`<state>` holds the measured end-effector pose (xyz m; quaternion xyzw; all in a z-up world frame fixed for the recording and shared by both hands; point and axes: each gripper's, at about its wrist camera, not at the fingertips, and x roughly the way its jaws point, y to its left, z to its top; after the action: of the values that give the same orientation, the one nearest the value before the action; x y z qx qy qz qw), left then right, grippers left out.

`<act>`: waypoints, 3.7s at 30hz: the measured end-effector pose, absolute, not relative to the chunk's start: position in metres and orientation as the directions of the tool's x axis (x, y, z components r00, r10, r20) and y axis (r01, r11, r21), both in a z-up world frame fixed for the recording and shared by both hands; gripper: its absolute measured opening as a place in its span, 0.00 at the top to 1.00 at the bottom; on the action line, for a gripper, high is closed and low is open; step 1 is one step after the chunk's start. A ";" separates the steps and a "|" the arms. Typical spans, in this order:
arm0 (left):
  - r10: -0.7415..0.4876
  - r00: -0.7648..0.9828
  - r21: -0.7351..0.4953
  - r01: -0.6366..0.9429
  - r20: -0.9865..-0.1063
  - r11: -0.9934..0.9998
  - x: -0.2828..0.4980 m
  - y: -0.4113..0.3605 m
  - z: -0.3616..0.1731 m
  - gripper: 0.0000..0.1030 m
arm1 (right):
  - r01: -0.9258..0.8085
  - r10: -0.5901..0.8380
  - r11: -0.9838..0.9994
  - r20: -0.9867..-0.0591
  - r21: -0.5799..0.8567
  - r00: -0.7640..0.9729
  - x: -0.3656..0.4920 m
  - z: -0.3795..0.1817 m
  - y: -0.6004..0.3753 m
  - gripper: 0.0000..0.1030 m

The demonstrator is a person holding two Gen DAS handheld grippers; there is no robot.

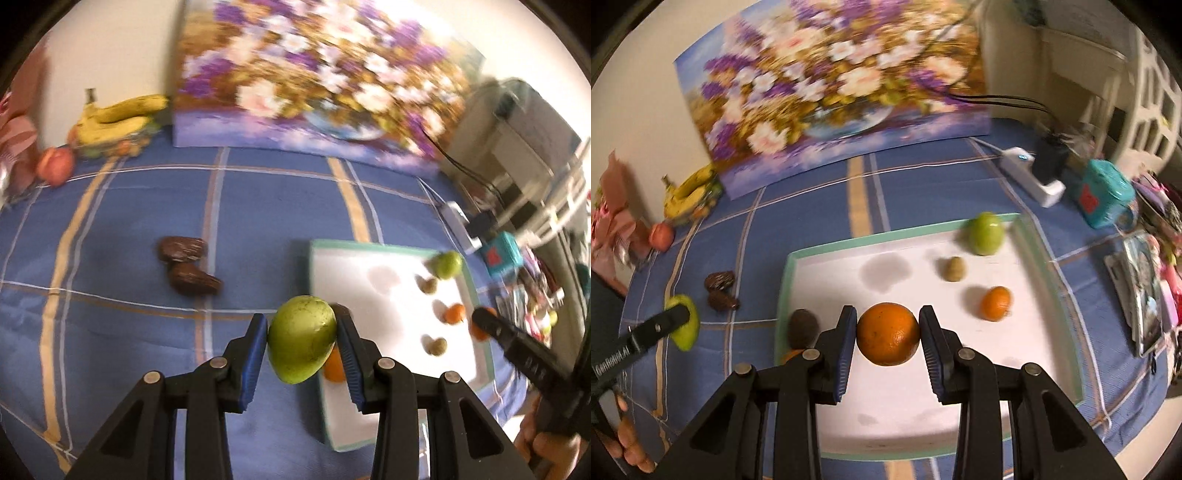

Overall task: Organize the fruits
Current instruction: 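Carry the pear in the left gripper while the right carries the orange over the tray, then lower and open the left gripper to set the pear down while the right releases the orange, then move both open grippers to the two remaining dates on the cloth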

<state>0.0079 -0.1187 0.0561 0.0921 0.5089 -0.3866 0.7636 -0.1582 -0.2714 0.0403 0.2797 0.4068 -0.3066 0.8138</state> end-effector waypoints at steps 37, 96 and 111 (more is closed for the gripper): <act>-0.302 0.006 -0.172 0.811 -0.953 0.559 -0.062 -0.188 -0.022 0.60 | 0.864 -0.155 0.483 -0.956 0.145 0.247 -0.197 -0.048 -0.322 0.65; -0.332 0.322 -0.201 0.377 -0.887 0.904 0.085 -0.025 0.037 0.59 | 0.633 -0.202 0.762 -0.876 0.141 0.438 -0.116 0.014 -0.237 0.64; -0.295 0.316 -0.176 0.356 -0.902 0.918 0.090 -0.022 0.027 0.45 | 0.596 -0.181 0.792 -0.882 0.131 0.435 -0.103 0.006 -0.224 0.64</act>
<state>0.0904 -0.0220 0.0269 0.0276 0.5494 -0.2009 0.8106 -0.1025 -0.2237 0.0064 0.2182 0.4754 -0.2375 0.8185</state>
